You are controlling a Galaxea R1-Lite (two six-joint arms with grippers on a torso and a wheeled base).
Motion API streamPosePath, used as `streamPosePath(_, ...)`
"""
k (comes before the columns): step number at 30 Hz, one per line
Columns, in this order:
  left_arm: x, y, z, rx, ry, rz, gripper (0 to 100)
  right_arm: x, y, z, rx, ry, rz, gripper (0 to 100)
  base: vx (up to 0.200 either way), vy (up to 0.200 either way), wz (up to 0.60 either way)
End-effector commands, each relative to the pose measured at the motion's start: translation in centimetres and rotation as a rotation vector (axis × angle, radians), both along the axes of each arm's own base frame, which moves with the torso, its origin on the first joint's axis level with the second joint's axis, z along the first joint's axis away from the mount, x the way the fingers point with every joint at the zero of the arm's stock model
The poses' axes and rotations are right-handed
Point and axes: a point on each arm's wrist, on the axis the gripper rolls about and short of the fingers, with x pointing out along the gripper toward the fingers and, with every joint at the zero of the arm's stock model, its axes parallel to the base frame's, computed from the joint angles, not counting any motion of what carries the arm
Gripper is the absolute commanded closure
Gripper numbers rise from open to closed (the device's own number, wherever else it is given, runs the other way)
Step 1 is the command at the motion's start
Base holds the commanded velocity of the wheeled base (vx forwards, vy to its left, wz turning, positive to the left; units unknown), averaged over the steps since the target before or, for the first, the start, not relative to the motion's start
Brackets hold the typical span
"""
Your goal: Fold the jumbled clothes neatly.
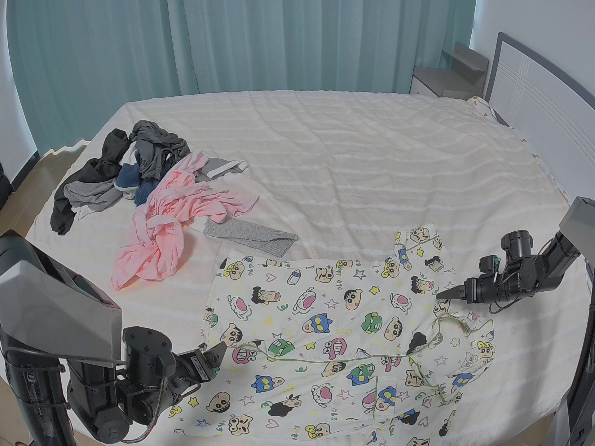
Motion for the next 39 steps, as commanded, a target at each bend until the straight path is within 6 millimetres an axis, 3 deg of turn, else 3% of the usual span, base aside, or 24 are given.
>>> streamPosePath(1, 0.1, -0.1, 0.1, -0.007, -0.013, 0.001, 0, 0.3, 0.1, -0.9, 0.003, 0.013, 0.006, 100, 0.000, 0.000, 0.00)
streamPosePath(17, 0.1, 0.0, 0.1, -0.006, -0.014, 0.002, 0, 3.7, 0.3, 1.1, -0.030, -0.111, -0.029, 100, 0.000, 0.000, 0.00)
streamPosePath(25, 0.1, -0.1, -0.1, -0.003, -0.009, 0.003, 0, 5.8, 0.7, -0.3, -0.120, -0.218, -0.100, 100, 0.000, 0.000, 0.00)
streamPosePath(32, 0.1, -0.1, -0.1, -0.003, -0.009, 0.003, 0, 5.4, 1.0, -0.8, -0.123, -0.208, -0.094, 100, 0.000, 0.000, 0.00)
streamPosePath(33, 0.1, -0.1, -0.1, -0.003, -0.009, 0.003, 0, 5.4, 1.0, -0.9, -0.122, -0.209, -0.095, 0, 0.000, 0.000, 0.00)
streamPosePath(39, 0.0, 0.0, -0.2, -0.006, 0.000, -0.005, 0, 5.3, 0.3, 0.4, -0.121, -0.239, -0.115, 0, 0.000, 0.000, 0.00)
